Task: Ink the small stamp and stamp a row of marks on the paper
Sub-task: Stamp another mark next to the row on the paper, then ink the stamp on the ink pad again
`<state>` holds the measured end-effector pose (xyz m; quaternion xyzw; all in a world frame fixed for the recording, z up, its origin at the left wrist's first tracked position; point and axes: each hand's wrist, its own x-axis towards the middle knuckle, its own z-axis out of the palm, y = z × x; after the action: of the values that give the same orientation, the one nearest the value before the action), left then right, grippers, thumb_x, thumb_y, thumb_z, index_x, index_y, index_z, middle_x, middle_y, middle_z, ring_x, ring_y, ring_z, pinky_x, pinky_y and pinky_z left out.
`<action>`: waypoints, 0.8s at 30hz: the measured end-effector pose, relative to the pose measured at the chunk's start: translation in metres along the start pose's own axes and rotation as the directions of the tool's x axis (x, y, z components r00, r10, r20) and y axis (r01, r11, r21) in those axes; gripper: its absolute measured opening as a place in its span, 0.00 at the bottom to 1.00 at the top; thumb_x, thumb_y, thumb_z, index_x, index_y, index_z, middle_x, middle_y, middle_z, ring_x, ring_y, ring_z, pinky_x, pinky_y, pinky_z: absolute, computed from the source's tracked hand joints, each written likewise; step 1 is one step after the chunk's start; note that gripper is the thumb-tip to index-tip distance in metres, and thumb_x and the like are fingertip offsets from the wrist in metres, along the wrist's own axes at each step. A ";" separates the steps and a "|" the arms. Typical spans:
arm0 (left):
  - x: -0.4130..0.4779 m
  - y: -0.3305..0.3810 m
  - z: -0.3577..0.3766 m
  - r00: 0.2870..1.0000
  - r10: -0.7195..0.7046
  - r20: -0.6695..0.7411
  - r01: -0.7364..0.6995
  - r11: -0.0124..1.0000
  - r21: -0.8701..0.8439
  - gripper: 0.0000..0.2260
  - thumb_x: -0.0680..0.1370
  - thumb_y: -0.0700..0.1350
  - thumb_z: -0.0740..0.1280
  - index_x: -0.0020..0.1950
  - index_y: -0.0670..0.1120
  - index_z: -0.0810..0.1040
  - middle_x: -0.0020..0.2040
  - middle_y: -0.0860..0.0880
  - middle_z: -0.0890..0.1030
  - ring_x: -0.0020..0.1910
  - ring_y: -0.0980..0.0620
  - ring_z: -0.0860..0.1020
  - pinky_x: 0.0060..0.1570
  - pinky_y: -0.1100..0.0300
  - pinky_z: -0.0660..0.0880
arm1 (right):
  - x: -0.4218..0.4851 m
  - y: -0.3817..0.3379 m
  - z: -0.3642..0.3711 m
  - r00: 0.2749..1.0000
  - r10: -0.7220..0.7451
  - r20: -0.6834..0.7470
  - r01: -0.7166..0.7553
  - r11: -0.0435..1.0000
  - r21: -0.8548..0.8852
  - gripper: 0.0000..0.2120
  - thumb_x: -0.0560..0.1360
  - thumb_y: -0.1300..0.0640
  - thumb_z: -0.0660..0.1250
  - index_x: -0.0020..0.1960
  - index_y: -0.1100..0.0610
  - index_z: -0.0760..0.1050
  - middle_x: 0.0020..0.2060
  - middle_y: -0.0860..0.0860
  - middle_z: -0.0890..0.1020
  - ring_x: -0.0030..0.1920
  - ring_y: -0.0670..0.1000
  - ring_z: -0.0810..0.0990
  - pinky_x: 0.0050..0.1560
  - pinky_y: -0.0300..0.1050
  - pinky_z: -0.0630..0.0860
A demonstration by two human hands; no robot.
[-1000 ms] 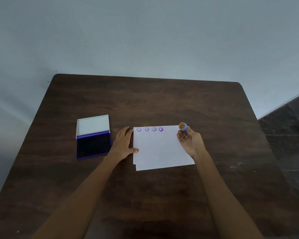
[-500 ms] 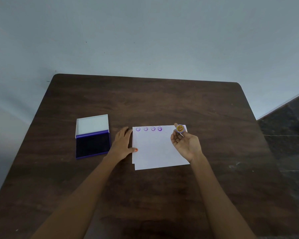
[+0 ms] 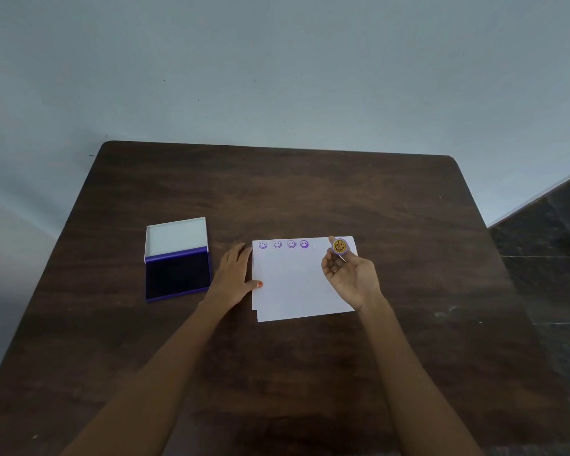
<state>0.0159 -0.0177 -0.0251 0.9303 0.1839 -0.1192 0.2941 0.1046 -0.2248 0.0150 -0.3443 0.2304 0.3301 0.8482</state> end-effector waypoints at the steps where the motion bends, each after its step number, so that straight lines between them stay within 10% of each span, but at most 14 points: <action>1: -0.001 0.000 0.000 1.000 -0.001 -0.005 0.001 1.000 -0.006 0.34 0.73 0.45 0.69 0.72 0.43 0.53 0.75 0.45 0.53 0.74 0.45 0.52 0.72 0.48 0.54 | 0.000 0.000 0.000 1.000 -0.005 -0.012 0.005 1.000 -0.005 0.11 0.77 0.63 0.56 0.50 0.63 0.77 0.37 0.54 0.77 0.38 0.49 0.74 0.36 0.38 0.80; 18: -0.035 -0.068 -0.052 0.971 0.083 -0.224 -0.129 0.971 -0.201 0.31 0.68 0.48 0.73 0.68 0.51 0.63 0.69 0.48 0.67 0.69 0.50 0.64 0.67 0.51 0.62 | 0.020 0.066 0.046 0.995 -0.078 -0.060 0.051 0.929 -0.366 0.04 0.76 0.57 0.62 0.45 0.57 0.74 0.44 0.53 0.78 0.43 0.49 0.77 0.56 0.44 0.72; 24: -0.057 -0.124 -0.062 0.962 0.039 -0.270 -0.079 0.987 -0.139 0.41 0.64 0.50 0.76 0.71 0.50 0.58 0.73 0.46 0.59 0.70 0.47 0.58 0.68 0.52 0.57 | 0.025 0.114 0.076 0.972 -0.226 0.071 0.201 0.629 -0.751 0.12 0.73 0.58 0.65 0.56 0.59 0.75 0.50 0.54 0.79 0.51 0.51 0.78 0.53 0.39 0.75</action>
<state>-0.0796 0.0980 -0.0192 0.9185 0.2024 0.0297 0.3383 0.0518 -0.0965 0.0008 -0.6942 0.0430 0.2880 0.6582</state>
